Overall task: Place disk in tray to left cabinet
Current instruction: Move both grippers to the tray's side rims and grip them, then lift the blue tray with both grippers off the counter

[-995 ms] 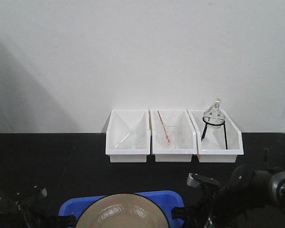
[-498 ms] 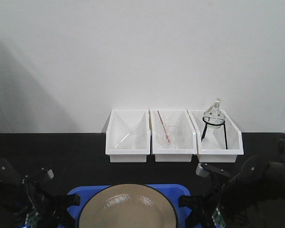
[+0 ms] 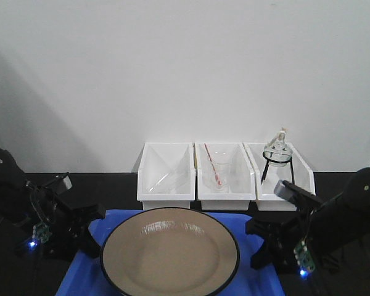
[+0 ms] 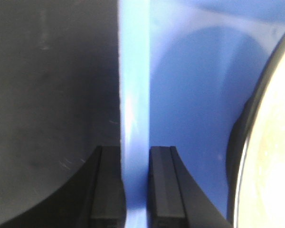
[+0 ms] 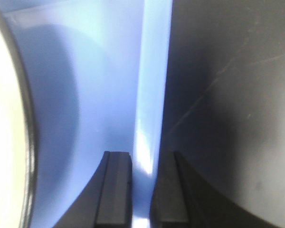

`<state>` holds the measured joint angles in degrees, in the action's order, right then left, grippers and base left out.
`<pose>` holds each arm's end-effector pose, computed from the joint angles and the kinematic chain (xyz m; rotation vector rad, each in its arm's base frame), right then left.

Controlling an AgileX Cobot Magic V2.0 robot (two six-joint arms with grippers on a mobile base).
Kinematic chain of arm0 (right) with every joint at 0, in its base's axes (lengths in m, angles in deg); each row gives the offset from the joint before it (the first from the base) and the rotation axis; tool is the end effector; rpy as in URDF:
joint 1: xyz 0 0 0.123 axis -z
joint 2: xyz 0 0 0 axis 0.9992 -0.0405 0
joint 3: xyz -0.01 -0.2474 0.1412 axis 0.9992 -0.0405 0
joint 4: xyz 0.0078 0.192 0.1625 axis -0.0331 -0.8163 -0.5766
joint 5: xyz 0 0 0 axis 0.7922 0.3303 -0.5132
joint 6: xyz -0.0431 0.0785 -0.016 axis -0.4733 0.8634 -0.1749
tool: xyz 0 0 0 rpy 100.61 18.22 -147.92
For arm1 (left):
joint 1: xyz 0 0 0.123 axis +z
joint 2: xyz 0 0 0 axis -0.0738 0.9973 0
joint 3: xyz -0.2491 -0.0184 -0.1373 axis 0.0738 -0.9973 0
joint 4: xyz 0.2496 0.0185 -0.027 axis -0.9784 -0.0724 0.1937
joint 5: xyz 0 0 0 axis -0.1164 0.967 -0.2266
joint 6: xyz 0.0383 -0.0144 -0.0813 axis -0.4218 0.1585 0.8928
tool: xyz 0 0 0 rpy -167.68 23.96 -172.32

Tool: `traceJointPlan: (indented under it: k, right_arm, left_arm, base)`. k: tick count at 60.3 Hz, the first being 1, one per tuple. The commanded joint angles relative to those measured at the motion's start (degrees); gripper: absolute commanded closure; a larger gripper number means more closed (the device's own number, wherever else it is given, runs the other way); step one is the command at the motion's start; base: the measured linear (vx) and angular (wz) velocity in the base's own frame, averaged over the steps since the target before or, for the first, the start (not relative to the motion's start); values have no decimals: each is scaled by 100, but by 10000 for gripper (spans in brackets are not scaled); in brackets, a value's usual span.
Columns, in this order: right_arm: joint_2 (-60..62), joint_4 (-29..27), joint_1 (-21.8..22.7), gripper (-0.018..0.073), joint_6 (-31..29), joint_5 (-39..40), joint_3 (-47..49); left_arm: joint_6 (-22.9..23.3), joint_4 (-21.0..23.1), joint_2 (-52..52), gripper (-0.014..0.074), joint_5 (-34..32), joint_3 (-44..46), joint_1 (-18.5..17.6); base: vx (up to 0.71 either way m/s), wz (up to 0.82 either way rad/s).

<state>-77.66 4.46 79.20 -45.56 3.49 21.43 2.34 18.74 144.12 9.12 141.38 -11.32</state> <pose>0.3503 0.0923 0.2508 0.0966 2.7452 0.7472 0.3841 -0.0915 0.2648 -0.0486 2.8563 -0.7851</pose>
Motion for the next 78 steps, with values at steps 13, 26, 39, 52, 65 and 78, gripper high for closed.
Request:
traceJointPlan:
  k: [13,26,39,52,65,78]
  right_arm:
    - [364,-944,232,563,424,-972,1280]
    - [382,-963,232,563,548,-1270,1818]
    - [382,-972,232,563,767,-1343,1968]
    - [382,-973,232,563,825,-1460,1968]
    - [382,-973,232,563,815,-1436,1968]
    - [382,-963,232,563,800,-1448,1968]
  left_arm:
    - [701,825,-443,597,639,967,-173]
    - [1159,404,-639,597,783,1343,-173]
    - [1425,405,-810,597,783,1458,-173]
    - [1631,443,-868,597,783,1458,-173]
    - [1645,455,-874,597,783,1458,-173]
    - [1634,450,-874,596,783,1458,-173]
  base:
    - [0,0]
    - [0,0]
    - [0,0]
    - [0,0]
    - [0,0]
    - [0,0]
